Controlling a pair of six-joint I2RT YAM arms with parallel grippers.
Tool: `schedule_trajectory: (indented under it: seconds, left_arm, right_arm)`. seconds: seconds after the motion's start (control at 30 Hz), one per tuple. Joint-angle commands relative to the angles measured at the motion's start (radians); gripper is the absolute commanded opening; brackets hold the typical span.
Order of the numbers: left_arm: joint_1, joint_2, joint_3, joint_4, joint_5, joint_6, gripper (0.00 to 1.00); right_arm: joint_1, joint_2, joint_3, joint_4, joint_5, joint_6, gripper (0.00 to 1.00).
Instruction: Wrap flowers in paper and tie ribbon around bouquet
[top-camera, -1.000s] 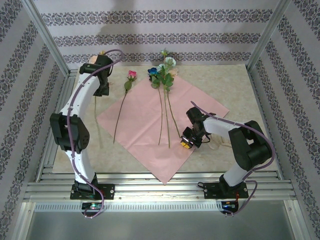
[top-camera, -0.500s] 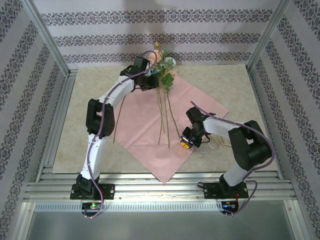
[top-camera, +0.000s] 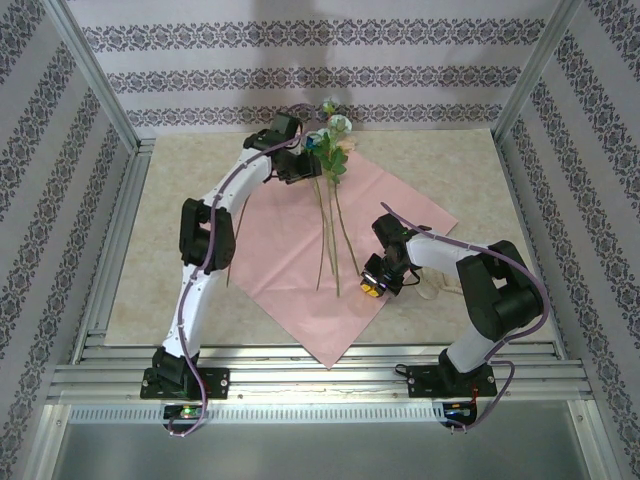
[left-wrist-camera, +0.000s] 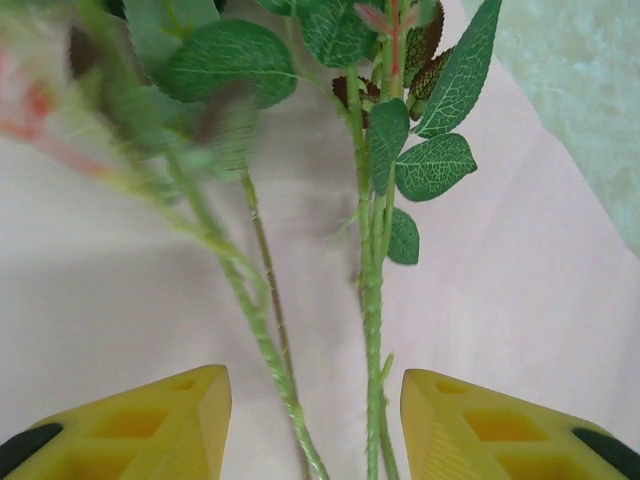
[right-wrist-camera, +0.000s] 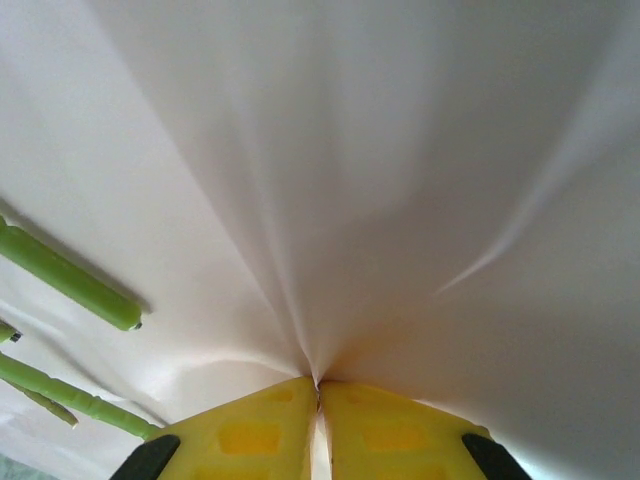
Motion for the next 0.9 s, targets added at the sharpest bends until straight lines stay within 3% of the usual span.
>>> schedule_trajectory:
  seconds: [0.0, 0.1, 0.2, 0.33, 0.6, 0.87]
  left_arm:
    - [0.005, -0.164, 0.007, -0.214, -0.234, 0.069, 0.48]
    - [0.056, -0.187, -0.032, -0.371, -0.386, 0.118, 0.42]
    - [0.125, -0.171, -0.092, -0.453, -0.468, 0.176, 0.37]
    - [0.176, -0.161, -0.216, -0.416, -0.517, 0.249, 0.29]
    - [0.192, -0.148, -0.384, -0.287, -0.442, 0.289, 0.31]
    - [0.193, -0.141, -0.438, -0.22, -0.381, 0.282, 0.3]
  right_arm:
    - [0.031, 0.116, -0.066, 0.041, 0.064, -0.005, 0.13]
    - [0.031, 0.119, -0.058, 0.042, 0.064, -0.008, 0.13]
    - [0.031, 0.126, -0.052, 0.043, 0.061, -0.006, 0.13]
    - [0.032, 0.124, -0.051, 0.041, 0.059, -0.006, 0.13]
    - [0.032, 0.119, -0.062, 0.042, 0.064, 0.0, 0.13]
    - [0.032, 0.125, -0.063, 0.041, 0.065, -0.002, 0.13]
